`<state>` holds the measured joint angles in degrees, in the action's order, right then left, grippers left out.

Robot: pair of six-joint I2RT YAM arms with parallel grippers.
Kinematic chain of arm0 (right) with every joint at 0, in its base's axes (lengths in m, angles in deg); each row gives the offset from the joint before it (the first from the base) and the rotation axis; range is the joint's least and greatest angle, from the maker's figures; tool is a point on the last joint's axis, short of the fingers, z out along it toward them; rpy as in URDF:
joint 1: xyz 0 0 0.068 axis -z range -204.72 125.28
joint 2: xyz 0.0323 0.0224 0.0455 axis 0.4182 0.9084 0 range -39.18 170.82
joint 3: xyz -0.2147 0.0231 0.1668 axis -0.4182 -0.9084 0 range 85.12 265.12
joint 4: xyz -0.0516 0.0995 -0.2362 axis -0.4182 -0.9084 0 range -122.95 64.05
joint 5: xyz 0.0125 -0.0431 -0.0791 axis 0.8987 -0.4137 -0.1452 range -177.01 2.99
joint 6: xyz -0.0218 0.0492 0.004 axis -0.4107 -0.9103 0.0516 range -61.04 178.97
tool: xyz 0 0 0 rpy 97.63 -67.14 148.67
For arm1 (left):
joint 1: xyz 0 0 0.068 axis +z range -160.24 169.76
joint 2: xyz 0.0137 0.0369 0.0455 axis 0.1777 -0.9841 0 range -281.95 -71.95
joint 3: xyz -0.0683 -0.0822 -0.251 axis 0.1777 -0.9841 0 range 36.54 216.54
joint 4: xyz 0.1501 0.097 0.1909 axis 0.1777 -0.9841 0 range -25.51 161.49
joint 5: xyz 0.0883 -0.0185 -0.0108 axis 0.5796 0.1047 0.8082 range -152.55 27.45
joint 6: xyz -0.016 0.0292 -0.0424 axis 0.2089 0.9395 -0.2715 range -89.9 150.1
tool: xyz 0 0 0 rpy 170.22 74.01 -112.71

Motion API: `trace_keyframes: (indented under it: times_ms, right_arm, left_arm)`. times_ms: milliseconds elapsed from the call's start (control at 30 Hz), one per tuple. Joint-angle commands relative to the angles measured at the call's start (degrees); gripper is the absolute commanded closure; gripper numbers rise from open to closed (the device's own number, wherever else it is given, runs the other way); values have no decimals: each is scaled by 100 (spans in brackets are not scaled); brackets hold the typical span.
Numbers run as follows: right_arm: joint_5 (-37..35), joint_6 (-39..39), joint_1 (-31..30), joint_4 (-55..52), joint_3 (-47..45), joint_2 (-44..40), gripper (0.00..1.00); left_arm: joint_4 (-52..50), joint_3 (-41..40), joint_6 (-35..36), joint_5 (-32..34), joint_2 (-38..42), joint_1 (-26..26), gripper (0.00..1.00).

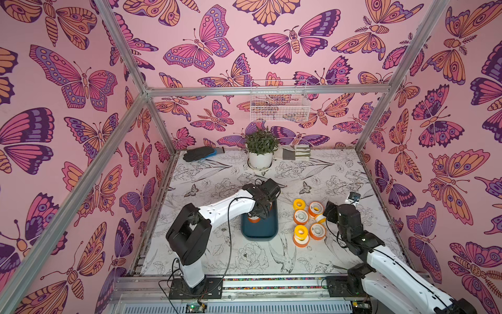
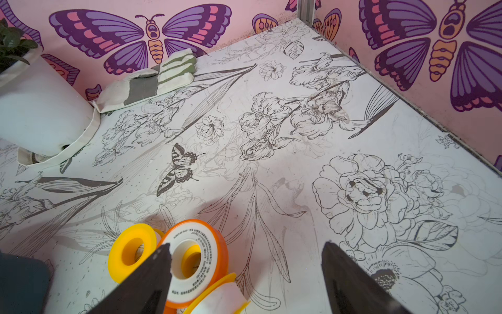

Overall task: Put the sealing tape into the storage box
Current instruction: Place the sealing tape in the storage box.

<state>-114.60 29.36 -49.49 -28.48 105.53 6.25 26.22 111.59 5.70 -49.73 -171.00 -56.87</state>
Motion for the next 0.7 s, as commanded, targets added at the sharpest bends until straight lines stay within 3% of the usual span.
trace_keyframes:
  times_ms: [0, 100, 333, 667]
  right_arm:
    - [10, -10, 43, 71, 166, -43, 10]
    - [8, -4, 43, 68, 166, -35, 11]
    - [17, -7, 43, 59, 159, -60, 11]
    - [8, -16, 45, 61, 148, -78, 11]
  left_arm:
    - [-159, -315, -67, -351, 166, -111, 70]
    - [-124, -561, -117, -553, 262, -204, 82]
    - [9, -711, -38, -669, -37, -250, 90]
    - [156, -533, 32, -446, -685, -116, 90]
